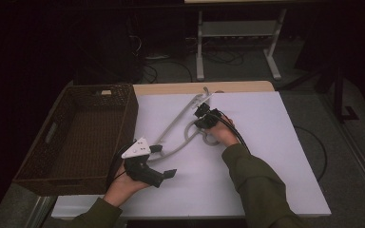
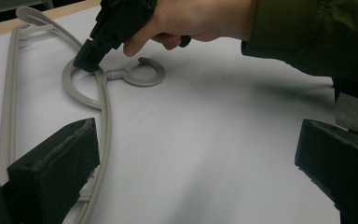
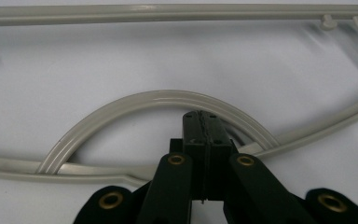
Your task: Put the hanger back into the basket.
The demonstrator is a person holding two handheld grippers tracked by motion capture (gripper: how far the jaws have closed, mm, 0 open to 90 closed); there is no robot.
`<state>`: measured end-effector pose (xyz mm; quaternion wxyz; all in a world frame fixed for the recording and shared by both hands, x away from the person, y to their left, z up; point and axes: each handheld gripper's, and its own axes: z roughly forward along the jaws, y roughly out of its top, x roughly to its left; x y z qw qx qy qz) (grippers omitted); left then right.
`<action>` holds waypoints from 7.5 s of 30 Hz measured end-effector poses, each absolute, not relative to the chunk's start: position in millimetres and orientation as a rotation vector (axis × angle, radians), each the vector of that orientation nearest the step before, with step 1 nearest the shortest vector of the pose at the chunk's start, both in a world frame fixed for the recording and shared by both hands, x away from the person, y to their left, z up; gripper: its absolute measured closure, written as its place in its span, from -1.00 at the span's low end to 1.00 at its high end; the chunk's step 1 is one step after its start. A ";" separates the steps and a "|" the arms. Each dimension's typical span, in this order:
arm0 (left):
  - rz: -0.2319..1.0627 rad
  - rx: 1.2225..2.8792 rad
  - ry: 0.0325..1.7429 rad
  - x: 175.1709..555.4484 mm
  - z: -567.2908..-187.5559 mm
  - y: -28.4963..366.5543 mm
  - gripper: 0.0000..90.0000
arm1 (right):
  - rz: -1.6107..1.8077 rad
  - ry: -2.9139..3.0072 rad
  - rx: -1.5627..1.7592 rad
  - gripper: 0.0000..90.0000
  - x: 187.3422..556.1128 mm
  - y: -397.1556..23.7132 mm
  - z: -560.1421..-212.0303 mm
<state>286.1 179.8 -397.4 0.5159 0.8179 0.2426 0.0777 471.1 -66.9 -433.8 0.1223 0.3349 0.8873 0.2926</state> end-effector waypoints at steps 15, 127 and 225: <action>0.186 1.957 0.591 285.6 -397.4 180.3 -1.00 | 0.725 2.639 0.957 0.99 460.1 -75.1 -432.4; 0.084 2.180 0.398 326.0 -427.0 82.4 -0.52 | 1.295 2.246 1.088 -0.65 265.5 -215.8 -408.4; 0.112 2.270 0.395 333.4 -402.9 82.2 0.83 | 1.406 1.997 1.129 -0.65 260.9 -239.9 -390.0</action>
